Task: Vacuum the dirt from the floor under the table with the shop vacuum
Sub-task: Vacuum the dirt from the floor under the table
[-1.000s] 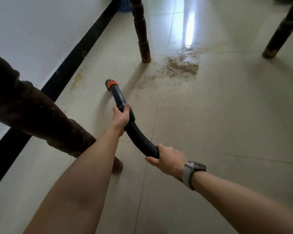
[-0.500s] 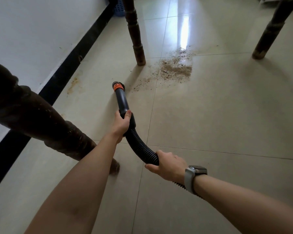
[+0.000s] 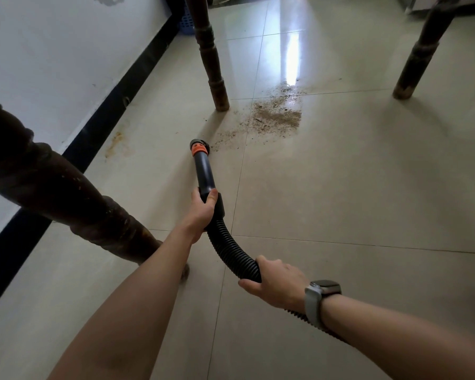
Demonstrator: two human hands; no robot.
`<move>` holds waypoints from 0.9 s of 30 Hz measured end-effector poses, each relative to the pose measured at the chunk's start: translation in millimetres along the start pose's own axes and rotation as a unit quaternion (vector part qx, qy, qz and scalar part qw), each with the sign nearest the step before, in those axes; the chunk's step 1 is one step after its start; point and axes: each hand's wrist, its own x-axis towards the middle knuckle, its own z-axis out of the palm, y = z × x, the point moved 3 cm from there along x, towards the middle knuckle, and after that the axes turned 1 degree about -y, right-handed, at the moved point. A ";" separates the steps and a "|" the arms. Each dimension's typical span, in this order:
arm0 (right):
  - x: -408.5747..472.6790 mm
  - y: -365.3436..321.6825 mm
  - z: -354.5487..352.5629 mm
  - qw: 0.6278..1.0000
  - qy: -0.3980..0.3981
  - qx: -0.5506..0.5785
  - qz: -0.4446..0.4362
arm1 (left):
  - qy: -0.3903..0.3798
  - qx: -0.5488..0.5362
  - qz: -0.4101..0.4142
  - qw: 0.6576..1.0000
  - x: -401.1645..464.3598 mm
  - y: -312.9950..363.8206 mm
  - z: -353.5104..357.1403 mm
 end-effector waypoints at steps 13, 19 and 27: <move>-3.2 9.4 -7.0 1.000 -0.005 0.018 0.010 | -0.010 0.020 0.010 1.000 5.9 6.5 17.2; 1.2 12.8 -10.5 0.999 -0.002 0.030 0.017 | -0.016 0.022 0.010 1.000 10.1 10.5 23.9; -7.7 20.9 -5.5 0.999 -0.007 0.032 0.020 | -0.037 0.049 0.016 0.998 2.6 5.2 32.5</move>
